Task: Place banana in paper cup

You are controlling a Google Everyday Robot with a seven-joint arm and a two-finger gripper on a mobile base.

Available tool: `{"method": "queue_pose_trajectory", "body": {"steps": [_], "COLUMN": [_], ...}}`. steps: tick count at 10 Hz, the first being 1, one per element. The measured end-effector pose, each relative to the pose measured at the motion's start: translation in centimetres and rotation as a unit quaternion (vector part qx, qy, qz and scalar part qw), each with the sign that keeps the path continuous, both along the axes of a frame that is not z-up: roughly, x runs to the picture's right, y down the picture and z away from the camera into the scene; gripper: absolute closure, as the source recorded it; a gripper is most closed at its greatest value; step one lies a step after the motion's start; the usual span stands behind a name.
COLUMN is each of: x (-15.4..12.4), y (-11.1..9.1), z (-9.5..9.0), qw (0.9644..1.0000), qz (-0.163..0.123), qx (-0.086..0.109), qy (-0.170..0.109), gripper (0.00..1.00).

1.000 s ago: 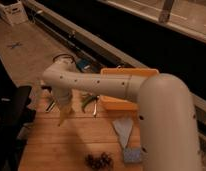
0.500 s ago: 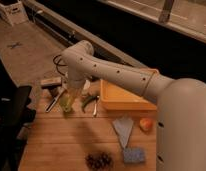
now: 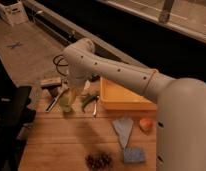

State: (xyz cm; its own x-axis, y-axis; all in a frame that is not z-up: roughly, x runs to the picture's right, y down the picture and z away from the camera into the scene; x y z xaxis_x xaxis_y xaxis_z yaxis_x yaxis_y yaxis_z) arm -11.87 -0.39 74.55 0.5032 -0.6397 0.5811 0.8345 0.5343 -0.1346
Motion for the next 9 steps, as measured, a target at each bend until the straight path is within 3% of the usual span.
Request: {"method": "queue_pose_trajectory", "body": {"steps": [2, 5, 9], "x": [1.2, 5.0, 6.7], "y": [-3.0, -6.8, -8.8], "z": [1.2, 4.2, 8.6], "qw": [0.9999, 0.9981, 0.9959], "qz": [0.008, 0.035, 0.063], "qx": [0.005, 0.004, 0.003], "qy": [0.011, 0.05, 0.065], "gripper": [1.0, 1.0, 1.0]}}
